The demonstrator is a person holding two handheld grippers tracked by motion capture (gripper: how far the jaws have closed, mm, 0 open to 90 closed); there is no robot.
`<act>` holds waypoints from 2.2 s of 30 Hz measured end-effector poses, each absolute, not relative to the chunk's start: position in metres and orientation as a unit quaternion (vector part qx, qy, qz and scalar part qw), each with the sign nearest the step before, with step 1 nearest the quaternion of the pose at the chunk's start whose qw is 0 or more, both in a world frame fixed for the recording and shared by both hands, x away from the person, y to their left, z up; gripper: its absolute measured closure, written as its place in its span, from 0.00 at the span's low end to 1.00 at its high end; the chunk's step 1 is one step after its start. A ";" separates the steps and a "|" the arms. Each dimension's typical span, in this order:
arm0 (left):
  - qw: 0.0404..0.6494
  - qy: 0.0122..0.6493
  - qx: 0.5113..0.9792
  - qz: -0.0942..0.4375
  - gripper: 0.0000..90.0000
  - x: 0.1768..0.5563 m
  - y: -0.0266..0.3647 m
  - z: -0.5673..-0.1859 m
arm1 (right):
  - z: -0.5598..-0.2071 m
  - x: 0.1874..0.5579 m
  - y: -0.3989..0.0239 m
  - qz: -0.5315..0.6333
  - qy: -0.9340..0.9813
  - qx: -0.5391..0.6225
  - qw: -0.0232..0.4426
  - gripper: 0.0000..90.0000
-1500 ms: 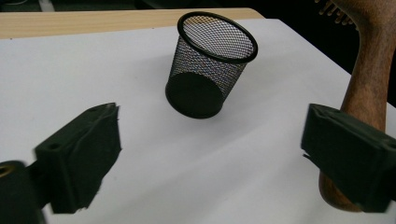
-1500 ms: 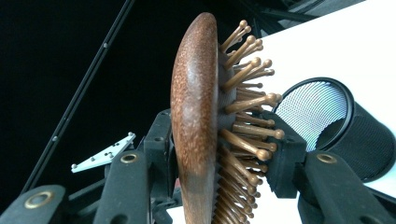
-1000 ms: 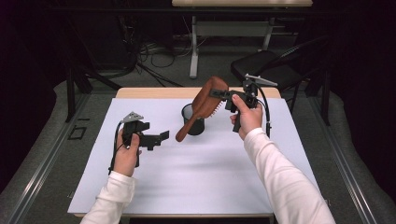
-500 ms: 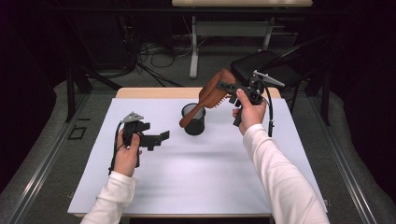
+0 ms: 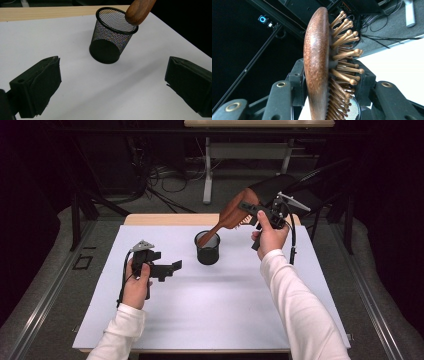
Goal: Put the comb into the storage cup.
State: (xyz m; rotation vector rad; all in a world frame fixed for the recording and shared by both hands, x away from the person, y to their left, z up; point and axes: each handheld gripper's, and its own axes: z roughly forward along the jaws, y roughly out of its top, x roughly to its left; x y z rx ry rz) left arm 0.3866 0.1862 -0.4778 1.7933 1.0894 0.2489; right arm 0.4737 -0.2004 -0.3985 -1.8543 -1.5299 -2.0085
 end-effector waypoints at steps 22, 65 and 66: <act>0.490 0.450 0.740 0.100 0.01 0.387 0.185 -0.479 | -0.395 0.475 -0.215 -0.639 -0.465 -0.610 -0.042 0.59; 0.497 0.451 0.736 0.097 0.01 0.386 0.187 -0.478 | -0.415 0.488 -0.178 -0.611 -0.495 -0.613 -0.075 0.58; 0.496 0.450 0.736 0.097 0.01 0.386 0.187 -0.478 | -0.416 0.488 -0.177 -0.610 -0.498 -0.612 -0.076 0.58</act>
